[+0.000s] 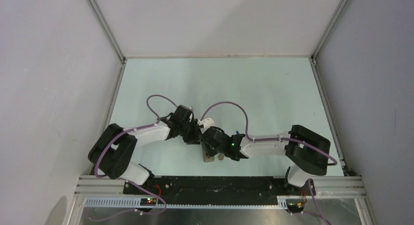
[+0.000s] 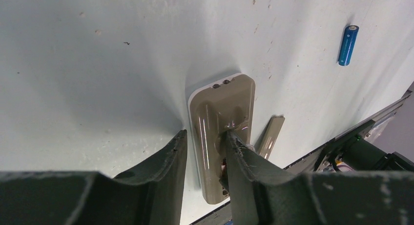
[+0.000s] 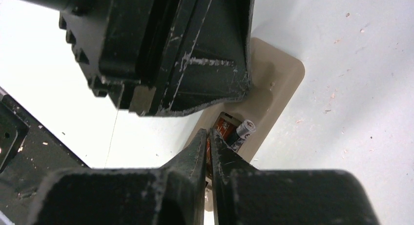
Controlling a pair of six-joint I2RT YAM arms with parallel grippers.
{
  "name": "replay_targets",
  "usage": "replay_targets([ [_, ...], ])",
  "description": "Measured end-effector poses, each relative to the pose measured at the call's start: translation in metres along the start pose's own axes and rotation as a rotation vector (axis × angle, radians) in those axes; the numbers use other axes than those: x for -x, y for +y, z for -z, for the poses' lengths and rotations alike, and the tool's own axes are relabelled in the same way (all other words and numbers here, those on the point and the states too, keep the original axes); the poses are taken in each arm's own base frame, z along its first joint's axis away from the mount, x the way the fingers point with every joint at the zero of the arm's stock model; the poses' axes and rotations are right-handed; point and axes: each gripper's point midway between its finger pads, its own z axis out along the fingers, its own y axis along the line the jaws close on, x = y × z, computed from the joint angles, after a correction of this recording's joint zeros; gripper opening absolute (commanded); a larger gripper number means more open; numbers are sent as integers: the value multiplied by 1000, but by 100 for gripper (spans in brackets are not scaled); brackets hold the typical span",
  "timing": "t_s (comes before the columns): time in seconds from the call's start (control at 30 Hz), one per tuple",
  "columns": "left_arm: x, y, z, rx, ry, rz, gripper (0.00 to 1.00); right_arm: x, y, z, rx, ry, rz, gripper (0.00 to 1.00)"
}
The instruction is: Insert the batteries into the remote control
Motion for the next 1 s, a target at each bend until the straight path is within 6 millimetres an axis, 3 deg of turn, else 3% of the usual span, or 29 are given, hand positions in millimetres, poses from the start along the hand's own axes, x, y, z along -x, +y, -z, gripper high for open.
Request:
replay_targets([
  [0.13,0,1,0,4,3,1,43,3,2,10,19,-2,-9,17],
  [0.4,16,-19,16,-19,-48,-28,49,30,4,41,30,-69,-102,53],
  [0.57,38,-30,39,-19,-147,-49,51,23,-4,49,-60,-71,-136,72],
  [0.7,52,-21,60,7,-220,-20,53,7,-8,46,-153,-38,-118,79],
  [0.83,70,4,88,39,-321,54,56,4,-6,33,-231,-15,-88,79],
  [1.0,71,26,112,73,-390,95,59,-1,-6,20,-286,9,-68,79],
])
